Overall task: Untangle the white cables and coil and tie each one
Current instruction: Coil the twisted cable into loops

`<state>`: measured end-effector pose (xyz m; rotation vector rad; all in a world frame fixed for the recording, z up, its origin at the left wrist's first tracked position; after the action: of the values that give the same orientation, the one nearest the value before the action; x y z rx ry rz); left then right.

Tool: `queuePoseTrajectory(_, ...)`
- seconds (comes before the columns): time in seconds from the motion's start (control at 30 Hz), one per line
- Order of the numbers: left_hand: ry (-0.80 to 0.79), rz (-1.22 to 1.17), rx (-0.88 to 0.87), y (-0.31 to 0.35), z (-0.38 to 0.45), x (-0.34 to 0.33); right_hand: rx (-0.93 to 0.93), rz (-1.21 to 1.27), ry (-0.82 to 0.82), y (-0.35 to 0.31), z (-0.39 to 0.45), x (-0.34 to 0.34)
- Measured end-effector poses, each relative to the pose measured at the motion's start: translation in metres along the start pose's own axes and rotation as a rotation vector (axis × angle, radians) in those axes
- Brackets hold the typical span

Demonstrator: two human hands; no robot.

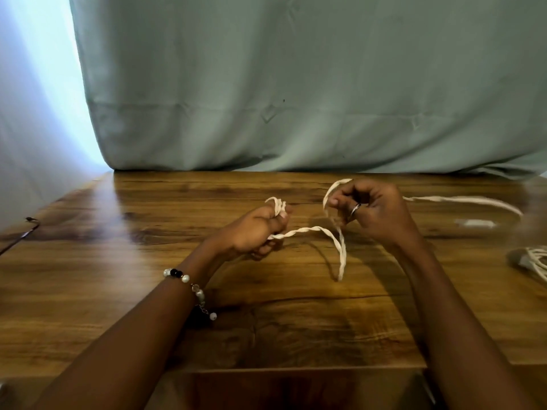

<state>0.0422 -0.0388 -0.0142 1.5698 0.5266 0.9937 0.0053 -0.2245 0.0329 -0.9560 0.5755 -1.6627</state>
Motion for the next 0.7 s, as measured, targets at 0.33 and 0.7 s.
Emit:
queuePoseTrajectory(0.33,0.247,-0.287,-0.038,0.002,0.003,0.016,-0.354,0.380,-0.515,-0.005,-0.020,-0.032)
queuePoseTrajectory(0.7,0.995,0.432,-0.194,0.016,-0.016,0.047,-0.312,0.787,-0.499,-0.009,-0.013,-0.053)
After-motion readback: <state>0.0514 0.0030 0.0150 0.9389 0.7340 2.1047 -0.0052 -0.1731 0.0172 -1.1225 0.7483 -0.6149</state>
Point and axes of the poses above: each hand's wrist, its own z-axis towards the middle knuckle, its own x-axis out of the back of the hand, y = z × x, the point moved 5 cm from there along z, towards the middle knuckle, and after that the axes turned 3 degrees about -y, right-handed, at the moved point
